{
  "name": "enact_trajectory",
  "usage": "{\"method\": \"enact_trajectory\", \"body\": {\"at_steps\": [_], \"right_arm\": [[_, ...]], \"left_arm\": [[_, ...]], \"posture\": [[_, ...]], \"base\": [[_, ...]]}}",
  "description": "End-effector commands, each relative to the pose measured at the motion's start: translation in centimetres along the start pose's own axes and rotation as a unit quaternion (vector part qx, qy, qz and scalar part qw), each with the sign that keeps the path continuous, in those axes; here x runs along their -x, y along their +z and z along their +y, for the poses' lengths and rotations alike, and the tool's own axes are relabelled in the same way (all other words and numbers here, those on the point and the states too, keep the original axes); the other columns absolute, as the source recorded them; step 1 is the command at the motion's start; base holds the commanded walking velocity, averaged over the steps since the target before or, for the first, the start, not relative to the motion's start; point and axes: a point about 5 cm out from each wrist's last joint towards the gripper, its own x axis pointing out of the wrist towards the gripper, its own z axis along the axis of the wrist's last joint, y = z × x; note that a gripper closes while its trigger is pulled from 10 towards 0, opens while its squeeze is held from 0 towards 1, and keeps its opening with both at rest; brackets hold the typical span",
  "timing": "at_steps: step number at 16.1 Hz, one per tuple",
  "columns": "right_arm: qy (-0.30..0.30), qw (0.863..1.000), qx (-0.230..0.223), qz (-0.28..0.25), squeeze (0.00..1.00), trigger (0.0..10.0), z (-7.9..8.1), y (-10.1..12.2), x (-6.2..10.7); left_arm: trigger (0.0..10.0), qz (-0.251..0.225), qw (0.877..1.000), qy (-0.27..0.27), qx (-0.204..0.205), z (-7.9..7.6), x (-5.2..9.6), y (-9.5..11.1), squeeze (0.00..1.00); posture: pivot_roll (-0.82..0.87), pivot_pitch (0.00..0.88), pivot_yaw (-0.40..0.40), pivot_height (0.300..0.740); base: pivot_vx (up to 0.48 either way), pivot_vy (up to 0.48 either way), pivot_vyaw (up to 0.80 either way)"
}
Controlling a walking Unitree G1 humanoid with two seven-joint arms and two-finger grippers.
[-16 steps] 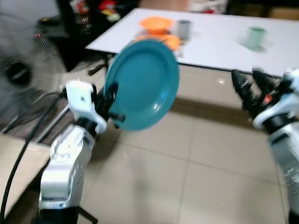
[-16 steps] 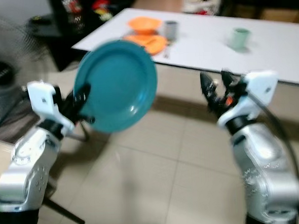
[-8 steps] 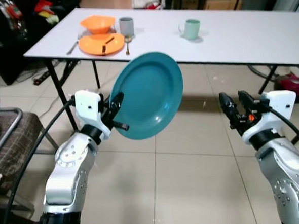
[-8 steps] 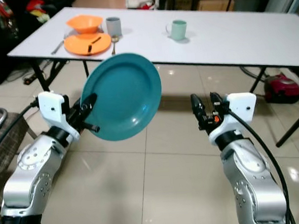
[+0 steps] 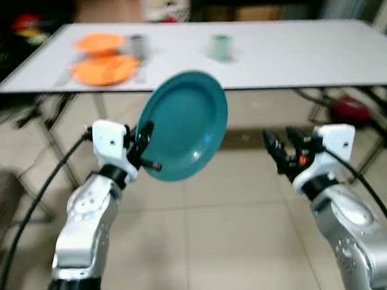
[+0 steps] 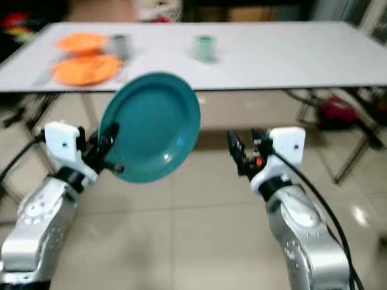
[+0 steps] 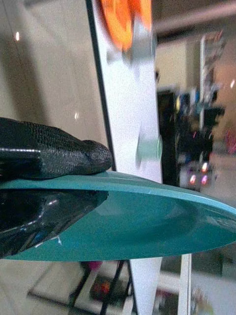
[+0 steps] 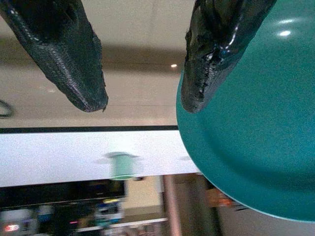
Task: Setting the table
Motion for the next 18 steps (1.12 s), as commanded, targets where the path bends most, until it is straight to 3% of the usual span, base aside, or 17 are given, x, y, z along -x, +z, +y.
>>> {"method": "enact_trajectory", "body": {"at_steps": [1,3,8,18], "right_arm": [[-0.011,1.0,0.011,-0.014,0.0,10.0,-0.3,0.7,0.1],[-0.017,1.0,0.016,-0.014,0.0,10.0,-0.4,0.8,0.2],[-0.017,0.998,0.058,0.02,0.0,10.0,-0.3,0.1,-0.3],[-0.004,0.999,0.053,0.011,0.0,10.0,-0.4,0.8,-1.1]], "left_arm": [[10.0,-0.014,1.0,-0.015,-0.007,-0.7,-0.7,0.7,0.0],[10.0,-0.015,1.0,-0.016,-0.003,-0.9,-0.9,0.7,0.0],[10.0,-0.011,1.0,0.029,0.0,-0.7,-0.7,0.1,0.0],[10.0,-0.012,0.999,0.043,-0.001,-0.7,-0.6,0.0,0.0]], "posture": [[0.02,0.0,0.014,0.74],[0.01,0.0,0.02,0.74],[0.01,0.0,-0.001,0.74],[0.03,0.0,-0.017,0.74]], "base": [[0.371,0.0,-0.77],[0.371,0.0,-0.77],[0.373,0.0,0.0],[0.372,0.0,0.0]]}}
